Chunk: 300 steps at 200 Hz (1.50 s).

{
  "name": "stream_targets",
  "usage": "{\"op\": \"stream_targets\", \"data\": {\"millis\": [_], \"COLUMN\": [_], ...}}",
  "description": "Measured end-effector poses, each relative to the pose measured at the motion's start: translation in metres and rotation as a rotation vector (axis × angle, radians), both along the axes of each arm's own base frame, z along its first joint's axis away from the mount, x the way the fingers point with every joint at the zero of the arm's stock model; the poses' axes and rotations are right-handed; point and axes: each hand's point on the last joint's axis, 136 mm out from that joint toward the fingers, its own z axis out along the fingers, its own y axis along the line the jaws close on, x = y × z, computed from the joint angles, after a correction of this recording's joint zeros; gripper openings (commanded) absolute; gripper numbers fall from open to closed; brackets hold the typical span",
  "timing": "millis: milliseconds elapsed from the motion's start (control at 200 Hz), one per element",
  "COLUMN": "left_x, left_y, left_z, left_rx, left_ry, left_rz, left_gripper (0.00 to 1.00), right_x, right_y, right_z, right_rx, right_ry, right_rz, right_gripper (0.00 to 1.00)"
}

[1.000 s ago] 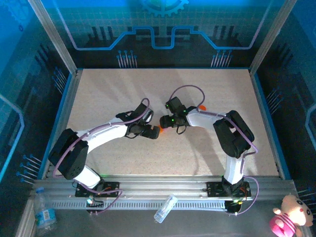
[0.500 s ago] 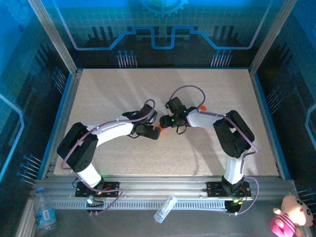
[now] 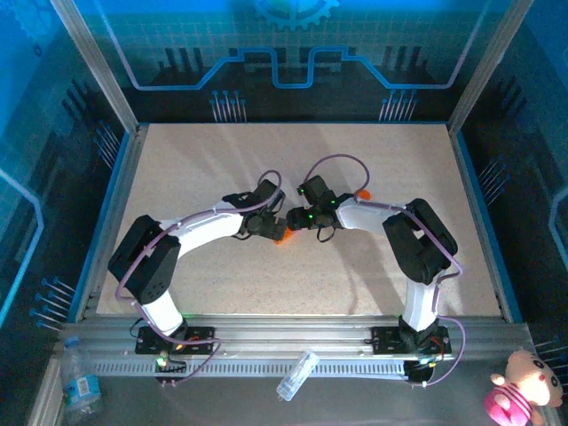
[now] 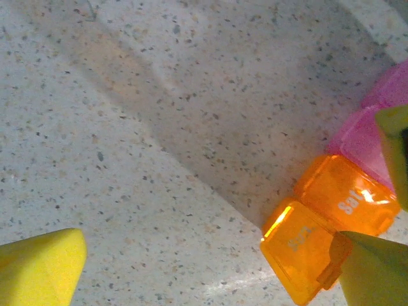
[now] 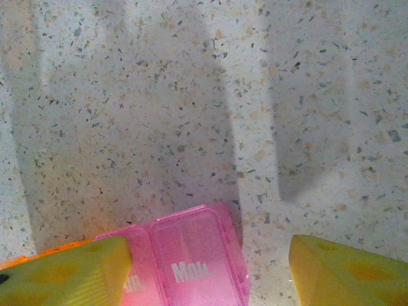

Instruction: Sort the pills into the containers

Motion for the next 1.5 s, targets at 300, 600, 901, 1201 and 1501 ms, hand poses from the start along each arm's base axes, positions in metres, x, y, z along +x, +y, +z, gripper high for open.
{"op": "stream_targets", "data": {"millis": [300,600,901,1201,1501], "left_x": [0.011,0.009,0.01,0.019,0.009], "left_y": [0.025,0.024,0.019,0.0,-0.02], "left_z": [-0.015,-0.033,-0.009,0.103,0.181], "left_rx": [-0.012,-0.021,-0.072,-0.305,-0.641], "left_ry": [0.047,0.092,0.055,-0.146,-0.182], "left_rz": [0.105,0.117,0.106,0.104,0.227], "left_gripper": [0.99,0.99,0.99,0.99,0.99], "right_x": [0.0,0.0,0.001,0.024,0.049], "right_y": [0.001,0.001,0.001,-0.007,-0.08], "right_z": [-0.001,-0.001,0.003,0.069,0.161], "right_rx": [0.011,0.015,0.009,0.065,0.086], "right_ry": [-0.003,-0.002,0.005,-0.062,-0.233], "right_rz": [-0.004,-0.007,-0.006,-0.026,-0.167], "right_gripper": [0.68,0.68,0.68,0.71,0.76]}}
